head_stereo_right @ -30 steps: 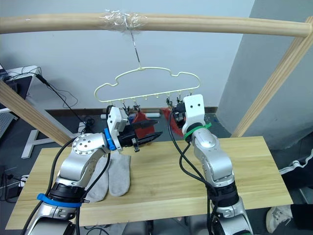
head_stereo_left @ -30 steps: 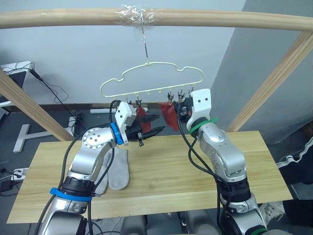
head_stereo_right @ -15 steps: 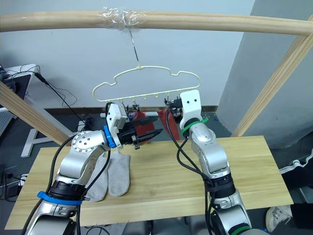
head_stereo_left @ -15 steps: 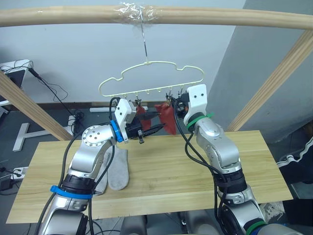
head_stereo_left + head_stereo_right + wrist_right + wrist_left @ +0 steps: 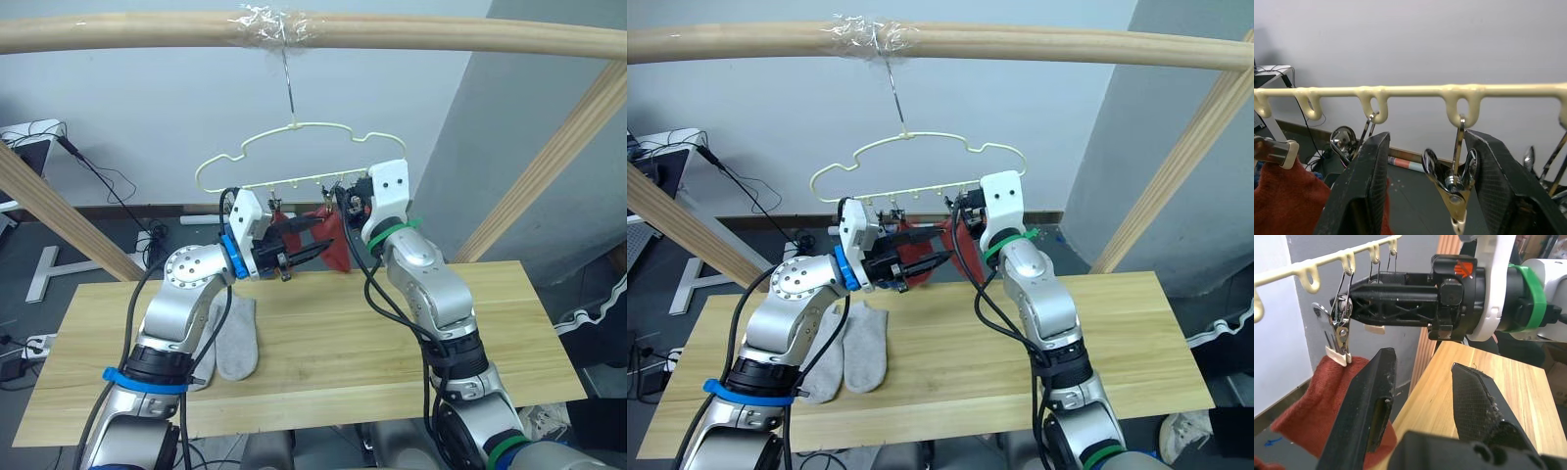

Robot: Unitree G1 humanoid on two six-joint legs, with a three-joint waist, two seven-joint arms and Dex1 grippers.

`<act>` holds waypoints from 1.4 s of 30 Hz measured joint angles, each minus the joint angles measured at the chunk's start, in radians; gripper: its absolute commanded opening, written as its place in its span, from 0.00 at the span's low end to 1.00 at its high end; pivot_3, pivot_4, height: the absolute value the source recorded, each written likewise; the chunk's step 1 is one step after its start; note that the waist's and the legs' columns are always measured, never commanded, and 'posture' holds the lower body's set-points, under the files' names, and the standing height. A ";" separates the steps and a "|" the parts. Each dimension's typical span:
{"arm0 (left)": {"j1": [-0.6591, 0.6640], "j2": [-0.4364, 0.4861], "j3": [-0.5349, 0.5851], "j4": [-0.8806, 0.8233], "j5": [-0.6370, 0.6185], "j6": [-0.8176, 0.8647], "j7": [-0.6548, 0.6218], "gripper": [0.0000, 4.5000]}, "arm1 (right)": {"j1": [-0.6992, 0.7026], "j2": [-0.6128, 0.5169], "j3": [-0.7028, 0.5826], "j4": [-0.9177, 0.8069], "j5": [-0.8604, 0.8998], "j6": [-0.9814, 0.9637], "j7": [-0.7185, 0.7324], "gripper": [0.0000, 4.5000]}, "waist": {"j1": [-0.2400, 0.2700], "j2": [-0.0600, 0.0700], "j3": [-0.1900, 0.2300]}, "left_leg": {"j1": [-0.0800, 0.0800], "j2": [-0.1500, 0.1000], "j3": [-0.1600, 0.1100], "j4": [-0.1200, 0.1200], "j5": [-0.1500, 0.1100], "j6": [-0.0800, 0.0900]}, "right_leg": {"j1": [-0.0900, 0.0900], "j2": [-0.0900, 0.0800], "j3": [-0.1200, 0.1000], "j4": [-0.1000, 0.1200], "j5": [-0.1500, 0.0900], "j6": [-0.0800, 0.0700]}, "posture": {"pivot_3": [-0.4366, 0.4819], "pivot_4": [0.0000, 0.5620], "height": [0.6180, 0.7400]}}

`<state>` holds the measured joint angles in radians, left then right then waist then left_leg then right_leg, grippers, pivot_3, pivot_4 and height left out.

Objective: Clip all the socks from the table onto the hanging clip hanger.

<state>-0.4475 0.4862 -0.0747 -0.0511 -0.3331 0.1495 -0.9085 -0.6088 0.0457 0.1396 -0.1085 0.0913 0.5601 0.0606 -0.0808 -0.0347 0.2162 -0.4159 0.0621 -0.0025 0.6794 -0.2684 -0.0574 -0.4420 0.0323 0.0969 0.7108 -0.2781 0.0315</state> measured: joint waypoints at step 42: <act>0.208 0.142 -0.019 0.229 0.282 0.101 0.199 1.00 | -0.013 0.036 -0.038 0.026 0.009 -0.006 0.002 0.00 | 0.000 0.000 0.000 | 0.001 0.000 -0.001 0.000 0.000 0.000 | -0.001 0.000 -0.001 0.003 0.000 0.000 | 0.46 0.33 0.71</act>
<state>-0.2400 0.6280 -0.0934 0.1776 -0.0511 0.2501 -0.7098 -0.6219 0.0818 0.1013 -0.0824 0.0998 0.5539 0.0629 -0.0810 -0.0346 0.2162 -0.4152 0.0623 -0.0033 0.6799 -0.2682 -0.0574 -0.4427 0.0323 0.0961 0.7134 -0.2782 0.0313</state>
